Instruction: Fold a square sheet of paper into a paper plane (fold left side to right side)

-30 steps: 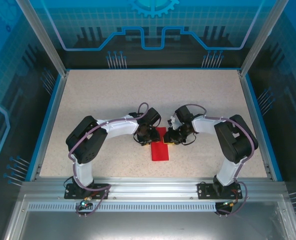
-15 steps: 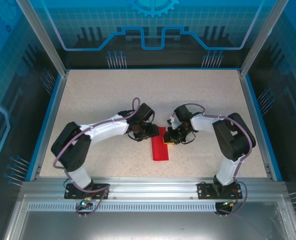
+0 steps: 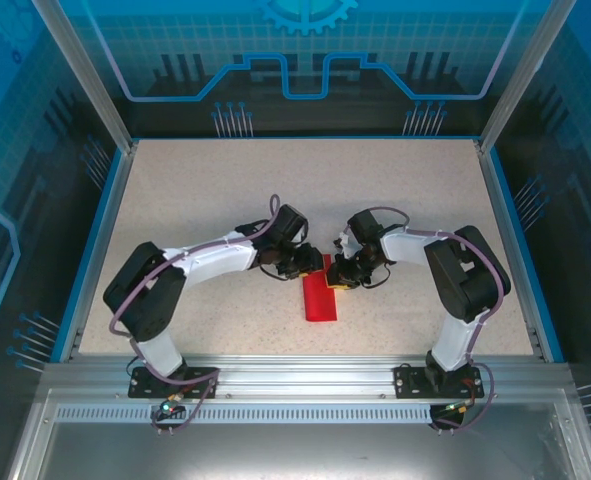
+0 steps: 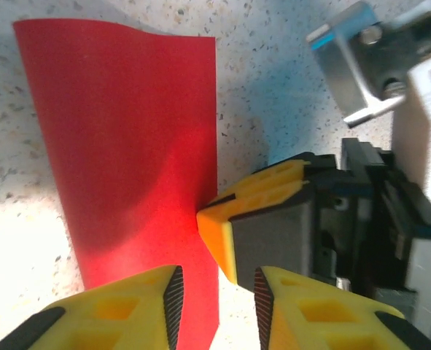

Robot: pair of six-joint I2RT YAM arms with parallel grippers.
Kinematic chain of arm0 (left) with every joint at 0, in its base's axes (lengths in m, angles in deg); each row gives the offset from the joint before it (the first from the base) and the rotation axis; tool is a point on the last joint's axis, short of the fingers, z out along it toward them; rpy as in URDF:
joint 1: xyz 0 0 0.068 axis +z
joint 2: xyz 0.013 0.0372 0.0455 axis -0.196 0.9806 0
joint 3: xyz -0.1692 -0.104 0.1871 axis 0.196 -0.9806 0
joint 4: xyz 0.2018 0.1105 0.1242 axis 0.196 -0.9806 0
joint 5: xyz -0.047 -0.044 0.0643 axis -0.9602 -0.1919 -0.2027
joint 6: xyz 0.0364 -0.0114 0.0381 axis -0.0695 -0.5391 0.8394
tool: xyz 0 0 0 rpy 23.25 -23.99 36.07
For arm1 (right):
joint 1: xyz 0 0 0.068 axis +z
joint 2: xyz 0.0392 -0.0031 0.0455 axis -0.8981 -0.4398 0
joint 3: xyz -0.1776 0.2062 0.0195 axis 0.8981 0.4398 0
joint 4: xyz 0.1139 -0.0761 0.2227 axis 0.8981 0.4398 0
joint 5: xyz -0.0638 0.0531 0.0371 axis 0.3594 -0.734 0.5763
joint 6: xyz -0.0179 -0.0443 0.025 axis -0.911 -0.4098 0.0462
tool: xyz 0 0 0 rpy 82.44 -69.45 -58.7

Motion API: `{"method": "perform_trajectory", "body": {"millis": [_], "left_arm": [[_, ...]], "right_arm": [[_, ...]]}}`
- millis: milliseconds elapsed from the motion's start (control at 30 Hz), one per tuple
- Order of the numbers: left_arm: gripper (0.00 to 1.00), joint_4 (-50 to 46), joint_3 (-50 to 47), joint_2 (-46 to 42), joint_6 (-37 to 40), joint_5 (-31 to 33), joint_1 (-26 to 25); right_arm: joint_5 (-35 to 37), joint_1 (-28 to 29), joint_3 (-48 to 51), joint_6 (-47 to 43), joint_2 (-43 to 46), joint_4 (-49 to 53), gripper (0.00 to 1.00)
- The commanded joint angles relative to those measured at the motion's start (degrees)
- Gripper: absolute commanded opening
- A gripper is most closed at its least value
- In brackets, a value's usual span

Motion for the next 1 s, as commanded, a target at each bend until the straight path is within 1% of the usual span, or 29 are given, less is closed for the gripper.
{"method": "perform_trajectory", "body": {"millis": [0,267,367,600,700,800,900,967], "left_arm": [[0.33,2.33,-0.54,2.57,-0.68,-2.65,-0.53],[0.3,-1.19,-1.68,5.44,0.28,1.46,-0.5],[0.28,-1.04,-2.55,6.55,0.26,2.01,-0.49],[0.28,-0.56,-3.89,7.52,0.36,2.73,-0.46],[0.27,-0.45,-4.16,7.92,0.13,2.65,-0.51],[0.27,-0.41,-4.6,8.03,-0.03,2.68,-0.45],[0.27,-0.41,-4.89,8.05,-0.01,2.74,-0.64],[0.27,-0.4,-4.91,8.05,-0.07,2.81,-0.79]], "right_arm": [[4.69,0.89,1.42,-0.4,-3.51,1.79,0.17],[5.86,0.89,1.33,-0.85,-3.15,2.68,0.17],[6.05,0.87,1.33,-1.0,-3.27,2.94,0.17],[6.17,0.85,0.93,-1.44,-3.54,3.2,0.17],[4.12,0.89,0.98,-2.23,-2.17,1.8,0.17],[0.89,0.74,0.36,-2.82,1.58,0.16,0.17],[-0.13,0.7,-1.97,-3.72,4.66,1.36,0.17],[-0.38,0.72,-3.79,-3.88,5.16,2.06,0.17]]}}
